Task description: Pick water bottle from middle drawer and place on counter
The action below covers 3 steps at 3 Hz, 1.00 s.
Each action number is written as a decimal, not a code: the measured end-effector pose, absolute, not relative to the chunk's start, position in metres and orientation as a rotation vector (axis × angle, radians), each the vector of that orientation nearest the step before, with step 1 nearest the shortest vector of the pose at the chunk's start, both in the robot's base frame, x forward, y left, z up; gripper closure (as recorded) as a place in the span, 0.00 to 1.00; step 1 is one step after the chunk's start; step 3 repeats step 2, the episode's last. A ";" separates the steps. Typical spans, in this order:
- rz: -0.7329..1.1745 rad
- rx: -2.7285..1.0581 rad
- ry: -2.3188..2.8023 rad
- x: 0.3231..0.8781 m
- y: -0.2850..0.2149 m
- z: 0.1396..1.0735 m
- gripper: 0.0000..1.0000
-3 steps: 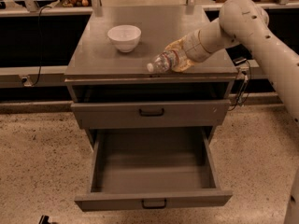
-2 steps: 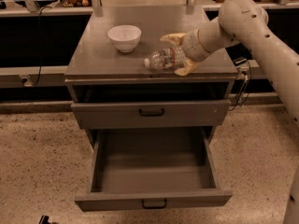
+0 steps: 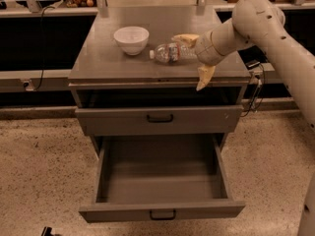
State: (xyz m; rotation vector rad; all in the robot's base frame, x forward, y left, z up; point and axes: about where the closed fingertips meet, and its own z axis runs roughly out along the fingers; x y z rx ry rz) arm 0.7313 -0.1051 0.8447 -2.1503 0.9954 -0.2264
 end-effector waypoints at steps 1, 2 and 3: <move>-0.230 -2.171 1.024 0.719 -0.110 0.860 0.00; -0.219 -2.193 1.030 0.703 -0.118 0.879 0.00; -0.219 -2.193 1.030 0.703 -0.118 0.879 0.00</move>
Offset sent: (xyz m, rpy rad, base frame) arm -0.0475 -0.0267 0.0623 -0.0610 0.0444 -0.0135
